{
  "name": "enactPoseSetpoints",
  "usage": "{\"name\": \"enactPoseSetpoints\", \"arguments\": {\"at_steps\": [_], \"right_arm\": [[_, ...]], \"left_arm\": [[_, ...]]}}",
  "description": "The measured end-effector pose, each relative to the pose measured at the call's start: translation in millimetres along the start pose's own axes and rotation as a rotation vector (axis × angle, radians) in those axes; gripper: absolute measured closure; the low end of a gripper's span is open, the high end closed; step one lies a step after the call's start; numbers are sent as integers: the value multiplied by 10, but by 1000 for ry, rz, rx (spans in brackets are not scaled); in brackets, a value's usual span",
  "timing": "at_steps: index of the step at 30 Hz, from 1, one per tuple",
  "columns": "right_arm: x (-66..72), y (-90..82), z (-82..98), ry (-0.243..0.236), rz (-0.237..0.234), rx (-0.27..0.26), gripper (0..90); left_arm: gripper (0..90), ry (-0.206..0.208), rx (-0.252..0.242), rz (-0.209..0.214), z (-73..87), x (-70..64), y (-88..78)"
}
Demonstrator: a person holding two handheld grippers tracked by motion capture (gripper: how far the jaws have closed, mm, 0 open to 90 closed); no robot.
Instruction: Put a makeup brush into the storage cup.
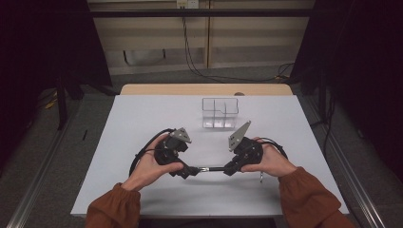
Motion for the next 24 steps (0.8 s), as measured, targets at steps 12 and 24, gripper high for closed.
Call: {"name": "enactPoseSetpoints", "arguments": {"at_steps": [12, 24], "right_arm": [[3, -75, 156, 57, 18, -36, 795], [29, -182, 348, 128, 81, -87, 795]], "left_arm": [[43, -5, -46, -36, 114, -48, -50], [40, -70, -101, -50, 302, 13, -86]]}}
Point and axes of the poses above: each handheld gripper's, and its own axes: y roughly forward along the jaws, z roughly out of its underside, x roughly to its left, the point moved 1 cm from there along y, roughly forward along the jaws, and after that the axes turned 1 degree about -x, right-handed, at the moved point
